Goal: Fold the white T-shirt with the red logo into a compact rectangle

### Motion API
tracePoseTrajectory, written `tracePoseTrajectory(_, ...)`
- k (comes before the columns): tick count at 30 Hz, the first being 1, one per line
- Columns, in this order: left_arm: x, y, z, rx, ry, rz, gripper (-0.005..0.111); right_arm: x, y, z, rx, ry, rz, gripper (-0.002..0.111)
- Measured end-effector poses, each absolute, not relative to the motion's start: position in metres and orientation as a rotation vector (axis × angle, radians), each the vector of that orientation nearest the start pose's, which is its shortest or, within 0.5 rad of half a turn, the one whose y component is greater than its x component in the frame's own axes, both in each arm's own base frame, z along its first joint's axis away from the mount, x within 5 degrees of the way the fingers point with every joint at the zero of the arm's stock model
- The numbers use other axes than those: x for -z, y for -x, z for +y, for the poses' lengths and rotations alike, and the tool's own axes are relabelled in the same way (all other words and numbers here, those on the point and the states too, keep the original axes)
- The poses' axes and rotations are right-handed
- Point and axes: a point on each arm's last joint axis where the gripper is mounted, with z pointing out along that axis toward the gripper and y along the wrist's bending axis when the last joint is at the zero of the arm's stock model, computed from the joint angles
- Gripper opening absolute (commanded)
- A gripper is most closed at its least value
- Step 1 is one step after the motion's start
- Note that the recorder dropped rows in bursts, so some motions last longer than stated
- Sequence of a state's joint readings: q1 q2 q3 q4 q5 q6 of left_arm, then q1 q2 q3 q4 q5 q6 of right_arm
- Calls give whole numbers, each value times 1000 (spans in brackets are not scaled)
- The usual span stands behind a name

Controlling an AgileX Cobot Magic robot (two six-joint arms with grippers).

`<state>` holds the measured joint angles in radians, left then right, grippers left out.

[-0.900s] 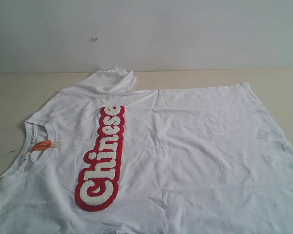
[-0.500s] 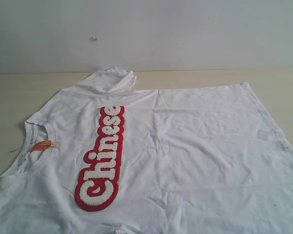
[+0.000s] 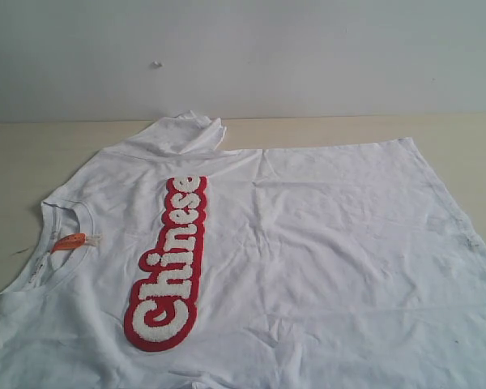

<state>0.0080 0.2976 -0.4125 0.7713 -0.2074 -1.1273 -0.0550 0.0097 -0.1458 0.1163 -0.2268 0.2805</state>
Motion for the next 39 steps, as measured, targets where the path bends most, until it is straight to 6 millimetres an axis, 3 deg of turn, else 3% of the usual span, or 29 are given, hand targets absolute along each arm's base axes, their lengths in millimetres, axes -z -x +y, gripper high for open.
tracePoseTrajectory(6, -377, -114, -13, 345, 62, 1331, 0, -327, -45, -5, -291, -269, 1071, 0)
tracePoseTrajectory(12, -379, -167, -7, 260, 108, 1494, 0, -372, -84, -6, -265, -276, 1232, 0)
tracePoseTrajectory(14, -373, -185, -3, 193, 128, 1570, 0, -383, -101, -6, -245, -272, 1310, 0)
tracePoseTrajectory(18, -341, -226, 14, -132, 143, 1847, 0, -410, -157, -6, -105, -161, 1642, 0)
tracePoseTrajectory(20, -321, -245, 18, -283, 115, 2037, 0, -410, -183, -6, -40, -72, 1854, 0)
tracePoseTrajectory(22, -310, -260, 13, -308, 46, 2186, 0, -406, -199, -6, -28, -40, 1974, 0)
tracePoseTrajectory(24, -295, -278, -1, -204, -139, 2439, 0, -387, -220, -6, -9, 26, 2164, 0)
tracePoseTrajectory(26, -285, -286, -20, 7, -411, 2601, 0, -369, -235, -7, 11, 95, 2279, 0)
tracePoseTrajectory(28, -276, -284, -36, 217, -780, 2643, 0, -356, -243, -7, 18, 143, 2362, 0)
tracePoseTrajectory(29, -270, -277, -42, 298, -1100, 2603, 0, -351, -246, -6, 1, 152, 2389, 0)
tracePoseTrajectory(30, -267, -272, -44, 315, -1310, 2551, 3, -349, -248, -5, -12, 164, 2397, 0)
tracePoseTrajectory(31, -261, -265, -44, 285, -1629, 2429, 7, -347, -250, -4, -29, 183, 2404, 0)
tracePoseTrajectory(33, -255, -260, -43, 213, -1841, 2357, 24, -347, -250, -2, -54, 205, 2400, 0)
tracePoseTrajectory(38, -248, -265, -40, 58, -1938, 2262, 106, -348, -250, 2, -97, 243, 2387, 0)
tracePoseTrajectory(39, -247, -267, -40, 28, -1925, 2244, 105, -348, -250, 2, -100, 243, 2386, 0)
